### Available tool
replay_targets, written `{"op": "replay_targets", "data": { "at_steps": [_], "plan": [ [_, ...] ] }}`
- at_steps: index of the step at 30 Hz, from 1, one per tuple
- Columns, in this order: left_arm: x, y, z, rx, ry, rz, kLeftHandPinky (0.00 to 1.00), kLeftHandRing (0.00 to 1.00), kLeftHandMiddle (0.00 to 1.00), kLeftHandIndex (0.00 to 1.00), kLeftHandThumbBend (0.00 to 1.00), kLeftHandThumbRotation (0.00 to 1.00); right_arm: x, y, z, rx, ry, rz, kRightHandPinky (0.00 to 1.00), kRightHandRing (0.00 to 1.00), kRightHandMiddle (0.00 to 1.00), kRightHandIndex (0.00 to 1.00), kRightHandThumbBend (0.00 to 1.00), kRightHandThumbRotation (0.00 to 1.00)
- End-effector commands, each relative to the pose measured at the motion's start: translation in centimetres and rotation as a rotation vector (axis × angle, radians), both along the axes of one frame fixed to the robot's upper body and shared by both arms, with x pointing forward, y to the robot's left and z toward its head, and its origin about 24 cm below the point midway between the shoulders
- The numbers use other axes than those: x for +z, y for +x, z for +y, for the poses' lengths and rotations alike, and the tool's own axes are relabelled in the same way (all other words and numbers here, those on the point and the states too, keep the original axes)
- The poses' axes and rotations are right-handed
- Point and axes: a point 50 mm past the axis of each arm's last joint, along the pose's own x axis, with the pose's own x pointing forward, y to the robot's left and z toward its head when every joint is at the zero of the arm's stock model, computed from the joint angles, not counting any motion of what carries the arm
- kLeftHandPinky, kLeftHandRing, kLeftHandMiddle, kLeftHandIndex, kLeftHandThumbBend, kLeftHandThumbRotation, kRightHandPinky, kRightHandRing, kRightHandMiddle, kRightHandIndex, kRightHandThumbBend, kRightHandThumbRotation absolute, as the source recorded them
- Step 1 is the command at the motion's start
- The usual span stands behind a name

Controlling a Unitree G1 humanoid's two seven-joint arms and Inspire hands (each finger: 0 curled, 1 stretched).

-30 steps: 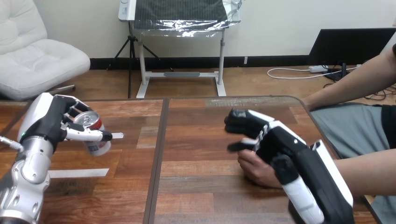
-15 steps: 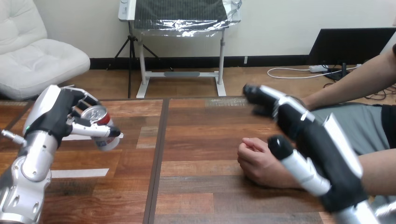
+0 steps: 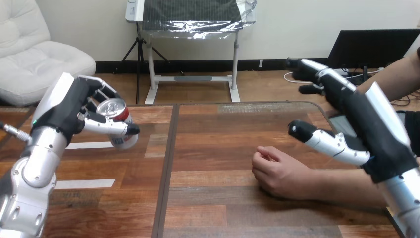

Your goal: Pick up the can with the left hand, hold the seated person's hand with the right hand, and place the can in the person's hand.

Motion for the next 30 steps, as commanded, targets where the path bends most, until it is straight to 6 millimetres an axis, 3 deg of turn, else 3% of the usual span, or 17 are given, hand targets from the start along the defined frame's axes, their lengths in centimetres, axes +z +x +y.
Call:
{"op": "replay_targets", "data": {
  "at_steps": [1, 13, 30],
  "plan": [
    [3.3, 0.1, -0.5, -0.031, 0.009, -0.113, 0.27, 0.30, 0.40, 0.43, 0.85, 0.00, 2.0, 1.7, -1.3, -0.020, -0.123, -0.051, 0.75, 0.86, 0.89, 0.86, 0.88, 0.70],
    [3.9, -0.5, -1.0, -0.049, 0.005, -0.125, 0.26, 0.29, 0.39, 0.43, 0.85, 0.00, 2.7, 3.0, -3.0, -0.060, -0.301, 0.015, 0.69, 0.86, 0.89, 0.86, 0.95, 0.64],
    [4.3, -0.9, -1.5, -0.069, 0.000, -0.132, 0.24, 0.27, 0.38, 0.43, 0.85, 0.00, 2.3, 4.1, -5.0, -0.093, -0.499, 0.140, 0.70, 0.88, 0.89, 0.88, 1.00, 0.54]
  ]
}}
